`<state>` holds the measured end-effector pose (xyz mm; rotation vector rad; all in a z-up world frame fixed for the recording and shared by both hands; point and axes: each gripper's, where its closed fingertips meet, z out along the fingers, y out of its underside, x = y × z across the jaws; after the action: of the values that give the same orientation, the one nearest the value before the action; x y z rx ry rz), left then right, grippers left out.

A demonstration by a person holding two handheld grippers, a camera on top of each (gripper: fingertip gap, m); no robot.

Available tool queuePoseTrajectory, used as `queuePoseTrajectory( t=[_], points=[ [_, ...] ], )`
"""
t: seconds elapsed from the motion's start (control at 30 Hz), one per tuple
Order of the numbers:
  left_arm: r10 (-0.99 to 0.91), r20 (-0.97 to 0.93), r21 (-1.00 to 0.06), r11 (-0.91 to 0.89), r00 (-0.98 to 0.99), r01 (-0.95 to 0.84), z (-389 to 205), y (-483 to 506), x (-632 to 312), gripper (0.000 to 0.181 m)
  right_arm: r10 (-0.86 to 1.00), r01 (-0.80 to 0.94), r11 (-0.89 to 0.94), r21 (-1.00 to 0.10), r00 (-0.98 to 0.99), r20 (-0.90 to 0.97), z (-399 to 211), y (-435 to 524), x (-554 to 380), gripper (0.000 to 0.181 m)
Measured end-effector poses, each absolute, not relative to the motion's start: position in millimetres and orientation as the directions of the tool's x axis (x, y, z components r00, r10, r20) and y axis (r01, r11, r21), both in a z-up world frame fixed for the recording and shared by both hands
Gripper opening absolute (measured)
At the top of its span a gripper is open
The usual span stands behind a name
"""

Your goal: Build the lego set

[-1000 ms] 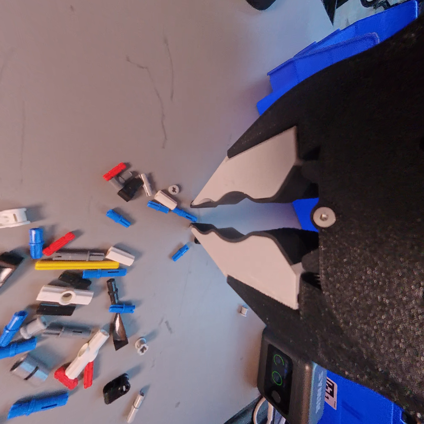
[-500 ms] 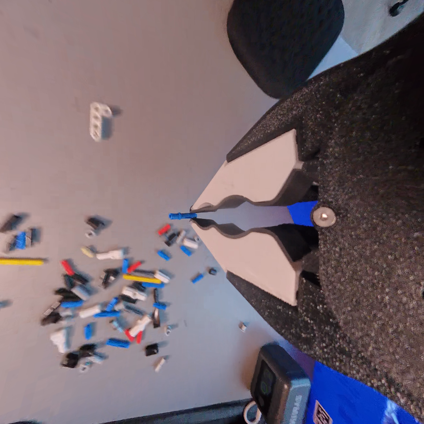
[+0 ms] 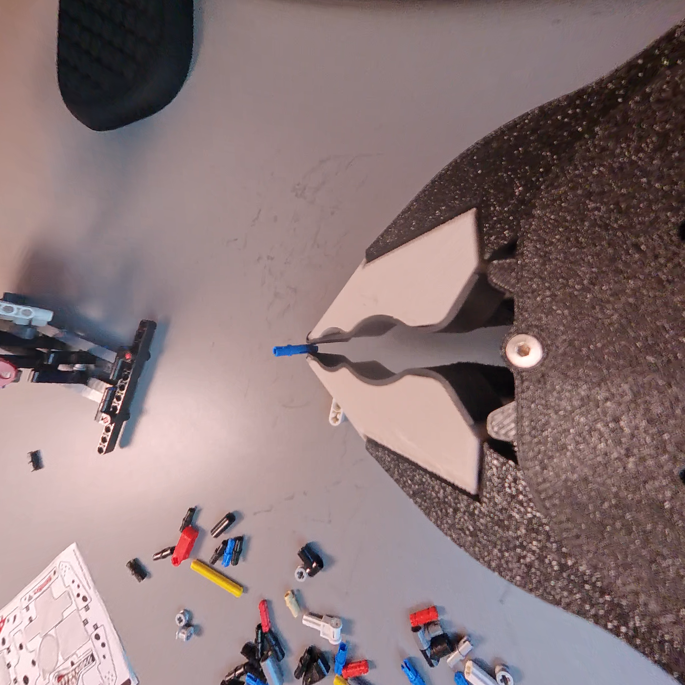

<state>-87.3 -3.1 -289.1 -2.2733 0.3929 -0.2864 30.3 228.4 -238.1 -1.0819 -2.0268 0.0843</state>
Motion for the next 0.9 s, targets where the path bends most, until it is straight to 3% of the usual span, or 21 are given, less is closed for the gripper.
queuePoseTrajectory(
  t=[0.1, 0.2, 0.33, 0.47, 0.6, 0.73, 0.9],
  points=[
    [-0.345, 0.07, -0.784, -0.6, 0.936, -0.162, -287, -3, -94, 0.005, 0.691, 0.649, 0.661, -0.377, -0.331, 0.642, -233, 231, 21, 0.058],
    [-0.34, 0.092, -0.785, -0.603, 0.936, -0.141, -291, -4, -95, 0.005, 0.769, 0.588, 0.613, -0.527, -0.293, 0.568, -219, 205, 15, 0.045],
    [-0.339, 0.089, -0.794, -0.592, 0.937, -0.139, -289, -4, -95, 0.005, 0.941, 0.6, 0.264, -0.755, 0.01, 0.337, -228, 194, 14, 0.049],
    [-0.344, 0.098, -0.797, -0.589, 0.934, -0.133, -289, -3, -94, 0.005, 0.926, 0.447, 0.063, -0.892, 0.307, 0.219, -233, 201, 14, 0.042],
    [-0.349, 0.114, -0.799, -0.589, 0.93, -0.123, -290, -2, -91, 0.005, 0.875, 0.443, 0.056, -0.895, 0.409, 0.257, -235, 196, 15, 0.042],
    [-0.357, 0.099, -0.802, -0.581, 0.929, -0.138, -288, -4, -88, 0.005, 0.89, 0.454, -0.036, -0.89, 0.419, 0.178, -255, 192, 9, 0.043],
    [-0.368, 0.101, -0.801, -0.581, 0.924, -0.143, -289, -5, -86, 0.005, 0.891, 0.497, 0.068, -0.865, 0.36, 0.277, -258, 196, 4, 0.034]
  ],
)
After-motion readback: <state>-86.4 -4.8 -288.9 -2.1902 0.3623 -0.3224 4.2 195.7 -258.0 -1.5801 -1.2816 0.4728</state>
